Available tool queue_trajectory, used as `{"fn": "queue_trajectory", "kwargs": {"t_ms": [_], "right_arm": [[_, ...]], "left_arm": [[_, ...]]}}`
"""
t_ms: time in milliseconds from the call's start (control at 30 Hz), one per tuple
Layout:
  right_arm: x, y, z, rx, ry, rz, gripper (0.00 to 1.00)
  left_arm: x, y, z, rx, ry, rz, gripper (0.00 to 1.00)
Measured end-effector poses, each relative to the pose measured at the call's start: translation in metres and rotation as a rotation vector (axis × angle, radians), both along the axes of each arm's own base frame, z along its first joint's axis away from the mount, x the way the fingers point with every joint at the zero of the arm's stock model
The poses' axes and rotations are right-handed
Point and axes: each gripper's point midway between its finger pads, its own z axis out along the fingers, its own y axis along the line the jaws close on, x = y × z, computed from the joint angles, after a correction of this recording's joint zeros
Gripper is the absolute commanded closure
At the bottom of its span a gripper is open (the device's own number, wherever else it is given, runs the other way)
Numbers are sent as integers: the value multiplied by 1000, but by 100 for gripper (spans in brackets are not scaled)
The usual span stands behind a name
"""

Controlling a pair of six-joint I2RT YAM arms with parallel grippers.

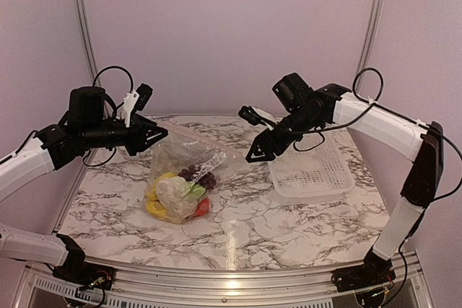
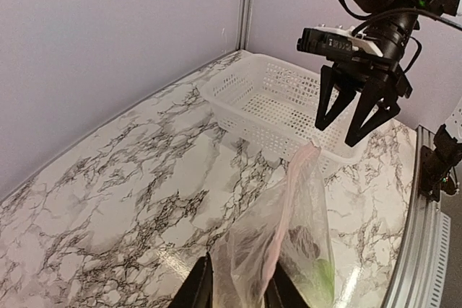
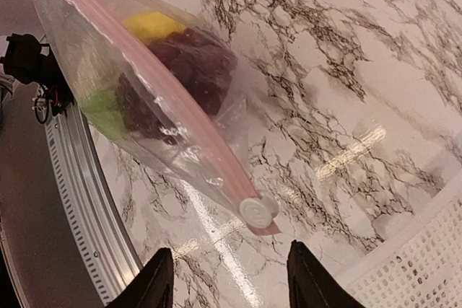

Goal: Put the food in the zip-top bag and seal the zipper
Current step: Place the zipper food storage bag at the center of the board, then reset both arms

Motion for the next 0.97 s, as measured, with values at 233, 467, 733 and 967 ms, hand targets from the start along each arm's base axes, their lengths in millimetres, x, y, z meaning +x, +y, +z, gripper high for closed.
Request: {"fn": "queue_trajectory", "kwargs": {"t_ms": [233, 467, 733, 967], "right_arm": [[39, -4, 63, 121, -90, -104, 2], [101, -58, 77, 95, -151, -394, 1], [142, -102, 94, 13, -287, -676, 2], [161, -126, 120, -1, -395, -846, 2]], "left_arm": [[18, 14, 2, 9, -15, 132, 25], [29, 22, 40, -36, -72, 212, 1], [43, 45, 105, -96, -191, 370, 1], [68, 108, 133, -34, -260, 756, 1]]}}
